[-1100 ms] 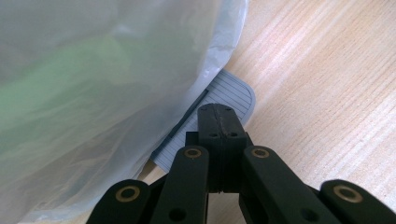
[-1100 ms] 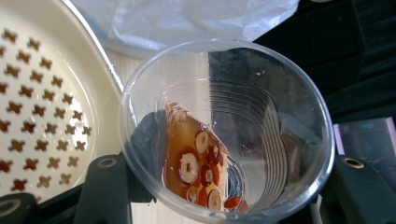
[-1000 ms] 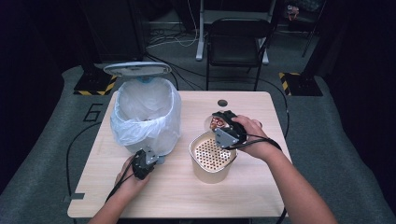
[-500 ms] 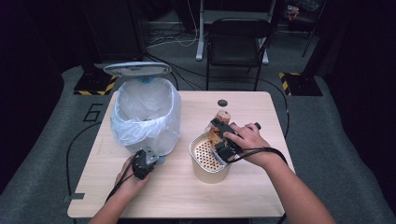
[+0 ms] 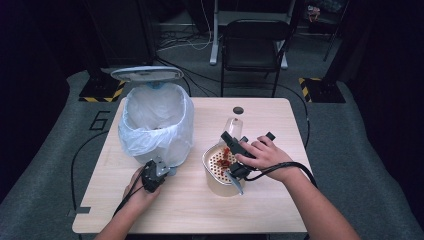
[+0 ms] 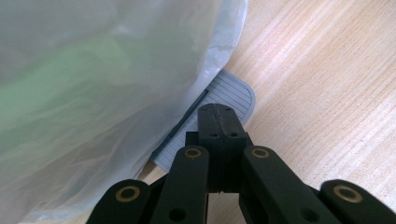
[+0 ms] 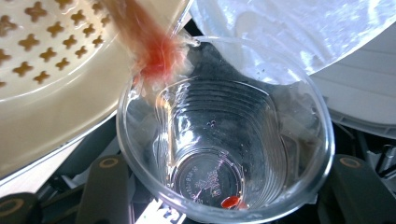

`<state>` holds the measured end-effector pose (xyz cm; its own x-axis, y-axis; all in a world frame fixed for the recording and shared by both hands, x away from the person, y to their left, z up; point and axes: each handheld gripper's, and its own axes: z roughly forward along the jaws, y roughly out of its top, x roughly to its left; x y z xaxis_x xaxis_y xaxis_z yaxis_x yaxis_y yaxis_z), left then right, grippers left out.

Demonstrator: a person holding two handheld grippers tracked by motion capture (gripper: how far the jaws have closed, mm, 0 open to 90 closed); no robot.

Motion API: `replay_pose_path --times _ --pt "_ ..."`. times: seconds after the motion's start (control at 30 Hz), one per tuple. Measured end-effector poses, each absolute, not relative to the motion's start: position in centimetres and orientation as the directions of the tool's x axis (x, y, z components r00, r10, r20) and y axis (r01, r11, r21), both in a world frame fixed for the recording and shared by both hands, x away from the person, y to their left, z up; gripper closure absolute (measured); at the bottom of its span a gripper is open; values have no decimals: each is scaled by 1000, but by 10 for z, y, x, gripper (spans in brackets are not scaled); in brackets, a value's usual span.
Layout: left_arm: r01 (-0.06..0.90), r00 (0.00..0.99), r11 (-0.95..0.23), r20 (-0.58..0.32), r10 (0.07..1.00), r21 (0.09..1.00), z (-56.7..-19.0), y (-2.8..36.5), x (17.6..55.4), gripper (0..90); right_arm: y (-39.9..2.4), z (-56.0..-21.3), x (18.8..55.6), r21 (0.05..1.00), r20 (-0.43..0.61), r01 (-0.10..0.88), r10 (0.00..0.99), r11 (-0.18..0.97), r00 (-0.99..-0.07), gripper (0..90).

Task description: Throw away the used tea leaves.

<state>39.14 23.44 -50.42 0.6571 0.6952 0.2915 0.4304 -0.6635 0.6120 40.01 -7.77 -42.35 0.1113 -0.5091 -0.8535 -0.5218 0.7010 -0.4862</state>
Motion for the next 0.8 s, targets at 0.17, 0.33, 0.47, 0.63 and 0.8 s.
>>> replay_pose_path --times 0.17,0.33,0.47,0.63,0.8 --pt "430 657 -664 292 695 612 -504 234 392 900 -78 -422 399 -501 -847 -522 -516 690 131 410" --pt "429 658 -664 292 694 612 -504 234 391 900 -77 -417 398 -561 -803 -513 -577 650 147 408" --pt "429 658 -664 292 694 612 -504 234 391 900 -76 -416 397 -554 -808 -520 -570 650 148 407" --pt "430 658 -664 291 694 611 -504 234 392 900 -76 -416 398 -556 -803 -523 -580 646 138 405" --pt "427 650 -661 299 699 618 -505 234 391 900 -77 -415 398 -555 -805 -522 -575 648 144 404"
